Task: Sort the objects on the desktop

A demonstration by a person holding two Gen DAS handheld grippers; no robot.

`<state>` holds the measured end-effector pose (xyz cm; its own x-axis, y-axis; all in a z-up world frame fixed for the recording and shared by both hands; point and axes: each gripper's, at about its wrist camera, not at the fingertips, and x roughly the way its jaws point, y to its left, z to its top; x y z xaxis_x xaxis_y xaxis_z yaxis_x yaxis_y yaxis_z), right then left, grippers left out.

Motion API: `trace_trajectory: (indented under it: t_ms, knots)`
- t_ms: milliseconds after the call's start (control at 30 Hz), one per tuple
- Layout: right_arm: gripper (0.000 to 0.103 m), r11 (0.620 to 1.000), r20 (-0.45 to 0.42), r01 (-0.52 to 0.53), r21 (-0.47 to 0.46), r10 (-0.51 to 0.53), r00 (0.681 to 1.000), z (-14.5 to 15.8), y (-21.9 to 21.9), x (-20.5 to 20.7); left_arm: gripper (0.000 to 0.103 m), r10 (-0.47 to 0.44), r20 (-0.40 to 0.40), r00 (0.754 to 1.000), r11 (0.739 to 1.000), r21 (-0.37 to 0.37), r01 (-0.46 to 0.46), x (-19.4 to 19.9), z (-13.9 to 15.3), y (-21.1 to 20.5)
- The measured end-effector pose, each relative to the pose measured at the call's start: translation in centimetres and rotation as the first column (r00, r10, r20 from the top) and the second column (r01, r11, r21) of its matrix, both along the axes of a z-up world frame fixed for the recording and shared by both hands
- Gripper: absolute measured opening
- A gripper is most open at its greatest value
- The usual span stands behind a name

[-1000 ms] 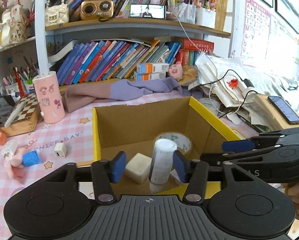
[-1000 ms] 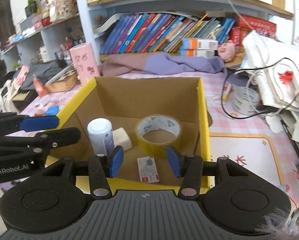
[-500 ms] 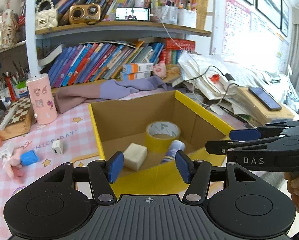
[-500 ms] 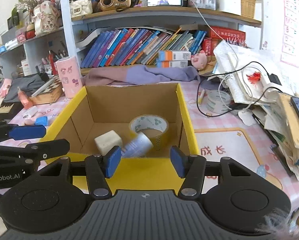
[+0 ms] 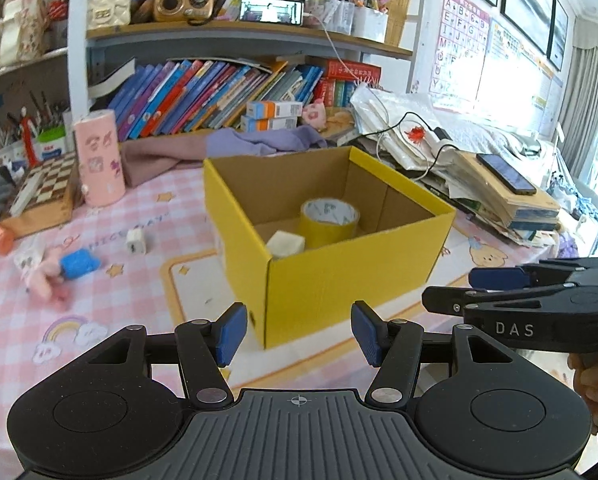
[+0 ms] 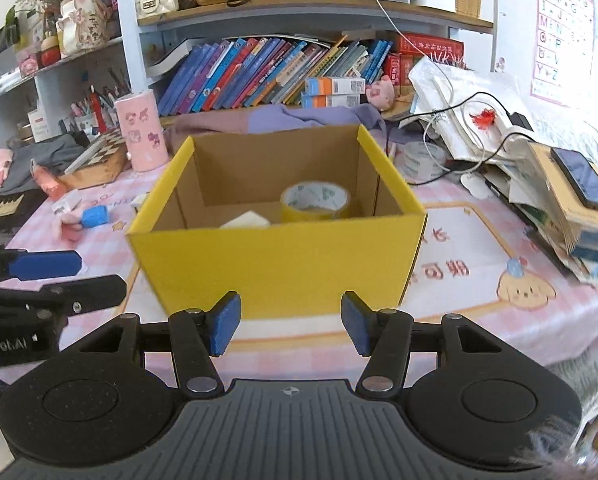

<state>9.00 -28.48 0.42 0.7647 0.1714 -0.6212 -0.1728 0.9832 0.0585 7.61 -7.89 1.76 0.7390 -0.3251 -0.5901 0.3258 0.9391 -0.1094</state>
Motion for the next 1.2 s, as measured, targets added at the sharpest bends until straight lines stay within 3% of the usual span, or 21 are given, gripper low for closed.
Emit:
trace_trajectory:
  t_ms: [400, 567, 867, 1200]
  knots:
    - [0.055, 1.000, -0.066, 0.014, 0.011, -0.013, 0.998, -1.2, 3.8, -4.9, 0.065, -0.020, -0.069, 0.997, 1.000, -0.014, 0.019, -3.6, -0.7, 4.0]
    - [0.055, 1.000, -0.097, 0.003, 0.027, 0.000, 0.995, -1.8, 5.4, -6.0, 0.067, -0.029, -0.084, 0.996, 0.999, 0.020, 0.031, -4.9, -1.1, 5.3]
    - [0.056, 0.996, -0.129, -0.081, 0.027, 0.084, 0.988, -2.7, 9.6, -6.8, 0.067, -0.020, -0.117, 0.993, 0.998, 0.055, 0.027, -6.3, -1.7, 7.8]
    - [0.057, 0.983, -0.122, -0.181, 0.003, 0.180, 0.976, -2.6, 13.3, -7.1, 0.067, 0.047, -0.111, 0.993, 0.998, 0.046, -0.042, -6.6, -1.6, 10.8]
